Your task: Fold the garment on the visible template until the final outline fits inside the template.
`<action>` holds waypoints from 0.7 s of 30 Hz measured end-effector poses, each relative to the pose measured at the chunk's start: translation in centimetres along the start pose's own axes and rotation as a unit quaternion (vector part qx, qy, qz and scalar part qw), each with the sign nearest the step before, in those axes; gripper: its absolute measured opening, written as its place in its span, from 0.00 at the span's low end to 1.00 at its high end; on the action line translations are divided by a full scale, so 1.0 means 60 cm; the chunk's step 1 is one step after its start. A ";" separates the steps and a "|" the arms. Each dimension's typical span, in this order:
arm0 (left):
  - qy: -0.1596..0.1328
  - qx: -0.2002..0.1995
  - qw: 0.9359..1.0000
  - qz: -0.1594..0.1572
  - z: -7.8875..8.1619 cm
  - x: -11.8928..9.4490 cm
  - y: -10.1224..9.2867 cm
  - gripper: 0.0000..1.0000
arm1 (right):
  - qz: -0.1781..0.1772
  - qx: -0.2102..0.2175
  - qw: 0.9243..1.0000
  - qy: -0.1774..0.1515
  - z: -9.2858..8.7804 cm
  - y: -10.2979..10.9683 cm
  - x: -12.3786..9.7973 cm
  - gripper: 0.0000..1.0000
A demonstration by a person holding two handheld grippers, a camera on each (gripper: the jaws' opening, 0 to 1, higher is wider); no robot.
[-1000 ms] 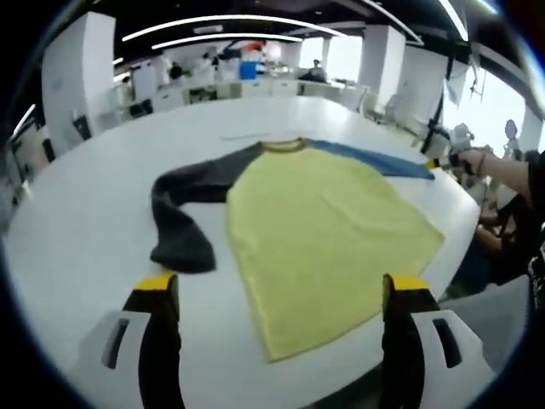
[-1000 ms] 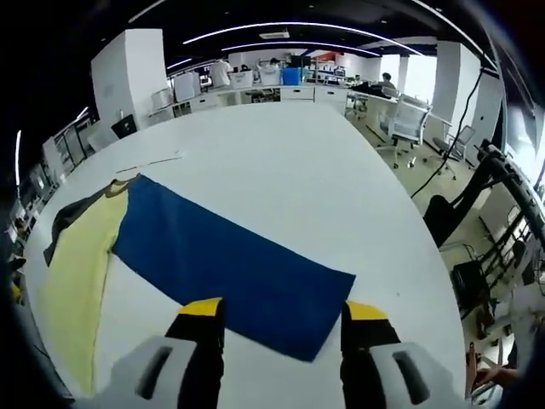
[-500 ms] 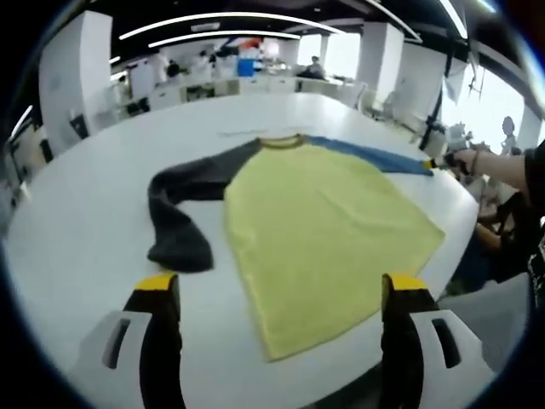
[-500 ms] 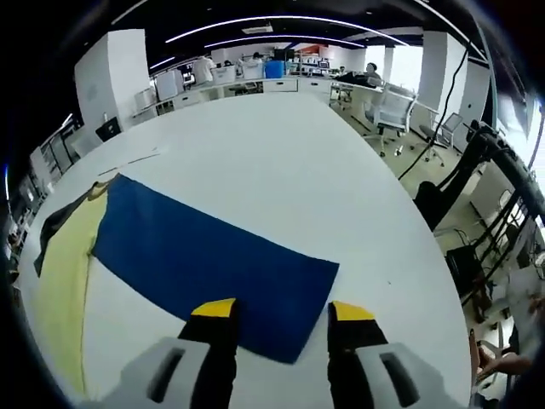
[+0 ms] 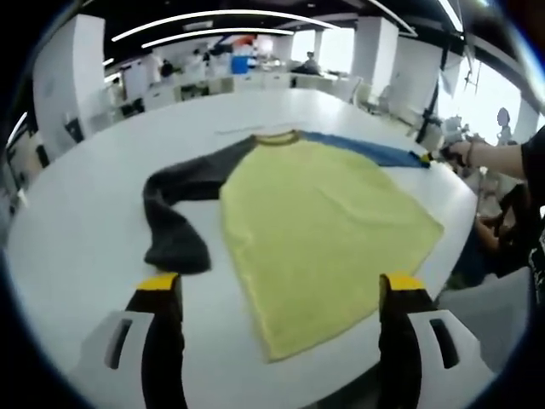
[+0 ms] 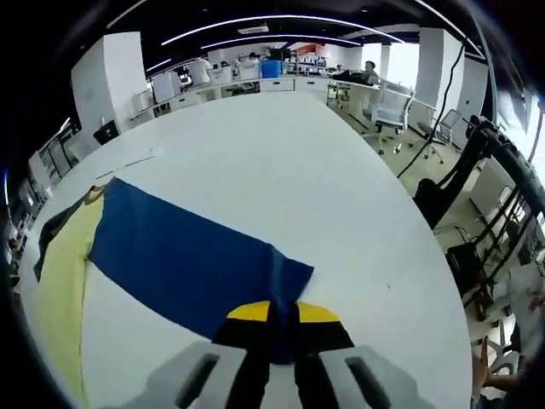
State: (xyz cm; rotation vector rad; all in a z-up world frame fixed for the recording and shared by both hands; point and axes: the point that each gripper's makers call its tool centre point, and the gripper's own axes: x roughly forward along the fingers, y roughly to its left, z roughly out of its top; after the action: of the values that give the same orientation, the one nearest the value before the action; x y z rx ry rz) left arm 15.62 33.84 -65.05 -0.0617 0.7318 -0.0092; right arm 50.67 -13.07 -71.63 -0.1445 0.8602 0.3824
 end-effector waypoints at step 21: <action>0.004 -0.008 1.000 -0.004 0.001 -0.007 -0.003 0.94 | 0.018 0.004 1.000 0.011 0.029 0.034 -0.026 0.00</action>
State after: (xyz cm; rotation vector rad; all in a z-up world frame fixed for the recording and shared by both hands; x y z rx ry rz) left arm 15.35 33.70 -64.71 -0.0795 0.7389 -0.0110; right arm 50.18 -11.10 -69.24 -0.1266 0.8867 0.4116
